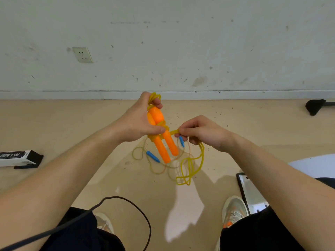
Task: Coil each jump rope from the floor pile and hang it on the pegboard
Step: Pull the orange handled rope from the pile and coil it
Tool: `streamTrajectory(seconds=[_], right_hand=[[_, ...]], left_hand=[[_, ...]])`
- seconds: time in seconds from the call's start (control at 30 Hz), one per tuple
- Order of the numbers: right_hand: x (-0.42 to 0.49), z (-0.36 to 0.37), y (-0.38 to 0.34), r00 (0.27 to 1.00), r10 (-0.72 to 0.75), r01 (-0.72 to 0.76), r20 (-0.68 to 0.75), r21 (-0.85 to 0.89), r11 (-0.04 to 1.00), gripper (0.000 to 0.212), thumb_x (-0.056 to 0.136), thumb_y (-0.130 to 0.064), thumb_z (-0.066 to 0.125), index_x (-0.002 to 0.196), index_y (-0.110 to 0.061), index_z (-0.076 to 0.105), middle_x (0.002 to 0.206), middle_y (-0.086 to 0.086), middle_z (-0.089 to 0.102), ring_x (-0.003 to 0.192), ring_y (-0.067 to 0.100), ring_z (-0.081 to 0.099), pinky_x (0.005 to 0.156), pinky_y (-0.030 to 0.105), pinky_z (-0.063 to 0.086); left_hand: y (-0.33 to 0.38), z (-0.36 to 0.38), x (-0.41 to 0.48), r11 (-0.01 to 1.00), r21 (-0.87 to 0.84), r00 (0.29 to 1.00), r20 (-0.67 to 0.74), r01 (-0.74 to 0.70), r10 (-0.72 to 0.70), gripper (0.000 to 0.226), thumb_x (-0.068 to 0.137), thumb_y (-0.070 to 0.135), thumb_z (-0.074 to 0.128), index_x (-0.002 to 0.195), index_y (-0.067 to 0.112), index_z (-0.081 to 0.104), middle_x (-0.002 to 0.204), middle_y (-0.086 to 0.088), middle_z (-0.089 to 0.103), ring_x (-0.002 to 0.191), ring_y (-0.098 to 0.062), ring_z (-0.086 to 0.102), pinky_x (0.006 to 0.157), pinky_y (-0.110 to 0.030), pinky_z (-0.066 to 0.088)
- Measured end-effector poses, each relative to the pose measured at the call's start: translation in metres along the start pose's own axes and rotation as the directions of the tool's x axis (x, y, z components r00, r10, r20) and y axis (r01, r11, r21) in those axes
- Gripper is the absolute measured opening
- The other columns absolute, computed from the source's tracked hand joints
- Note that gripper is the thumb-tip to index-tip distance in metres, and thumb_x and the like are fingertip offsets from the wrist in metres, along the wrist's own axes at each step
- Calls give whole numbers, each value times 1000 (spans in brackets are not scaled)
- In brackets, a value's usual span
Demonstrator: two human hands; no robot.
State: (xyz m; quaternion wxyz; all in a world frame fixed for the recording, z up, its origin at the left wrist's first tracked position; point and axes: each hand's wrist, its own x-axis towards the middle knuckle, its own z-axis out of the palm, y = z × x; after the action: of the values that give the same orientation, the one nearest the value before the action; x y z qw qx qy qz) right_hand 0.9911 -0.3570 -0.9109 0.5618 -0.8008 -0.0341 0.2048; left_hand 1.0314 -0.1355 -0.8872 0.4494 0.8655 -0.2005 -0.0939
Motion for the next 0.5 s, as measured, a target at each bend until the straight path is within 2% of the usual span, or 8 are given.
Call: streamTrajectory(seconds=[0.13, 0.23, 0.3, 0.4, 0.47, 0.5], right_hand=[[-4, 18, -8, 993, -44, 50, -114, 50, 997, 20, 93, -7, 56, 97, 1, 74, 74, 1, 66, 61, 17, 53, 64, 32, 48], [-9, 27, -12, 991, -46, 64, -129, 137, 988, 23, 94, -4, 51, 101, 3, 72, 79, 4, 66, 54, 16, 51, 56, 31, 49], [-12, 28, -12, 991, -21, 45, -131, 188, 981, 25, 96, -5, 50, 108, -1, 71, 78, 2, 67, 51, 15, 49, 49, 28, 42], [-14, 32, -11, 992, 9, 23, -122, 262, 965, 24, 99, -7, 48, 108, 1, 69, 76, -1, 65, 51, 13, 46, 49, 28, 35], [-15, 37, -12, 993, 16, 19, -114, 299, 954, 24, 100, -8, 48, 107, -4, 70, 78, 0, 64, 52, 13, 46, 51, 29, 38], [-17, 40, -14, 994, 20, 15, -103, 325, 945, 25, 100, -10, 47, 107, -13, 72, 79, 1, 64, 53, 14, 47, 53, 30, 42]], left_hand=[[1, 9, -1, 971, 234, 974, -202, -51, 100, 71, 71, 24, 87, 120, 29, 36, 121, 12, 47, 96, -13, 57, 78, -34, 50], [5, 19, -5, 928, 369, 951, -269, -45, 154, 71, 76, 29, 83, 129, 24, 35, 123, 17, 41, 87, -12, 56, 71, -32, 44], [7, 25, -6, 914, 404, 950, -269, -41, 161, 76, 75, 32, 84, 132, 21, 34, 122, 15, 37, 84, -11, 53, 68, -29, 39], [5, 25, -4, 923, 386, 962, -249, -5, 110, 89, 66, 39, 90, 132, 22, 32, 122, 15, 34, 88, -15, 55, 70, -31, 42], [3, 25, -2, 922, 387, 963, -255, 16, 90, 87, 69, 35, 88, 133, 23, 31, 120, 17, 33, 88, -19, 58, 68, -32, 43], [3, 25, -2, 923, 384, 958, -276, 29, 85, 83, 71, 32, 86, 133, 24, 32, 119, 18, 32, 87, -20, 58, 68, -32, 42]])
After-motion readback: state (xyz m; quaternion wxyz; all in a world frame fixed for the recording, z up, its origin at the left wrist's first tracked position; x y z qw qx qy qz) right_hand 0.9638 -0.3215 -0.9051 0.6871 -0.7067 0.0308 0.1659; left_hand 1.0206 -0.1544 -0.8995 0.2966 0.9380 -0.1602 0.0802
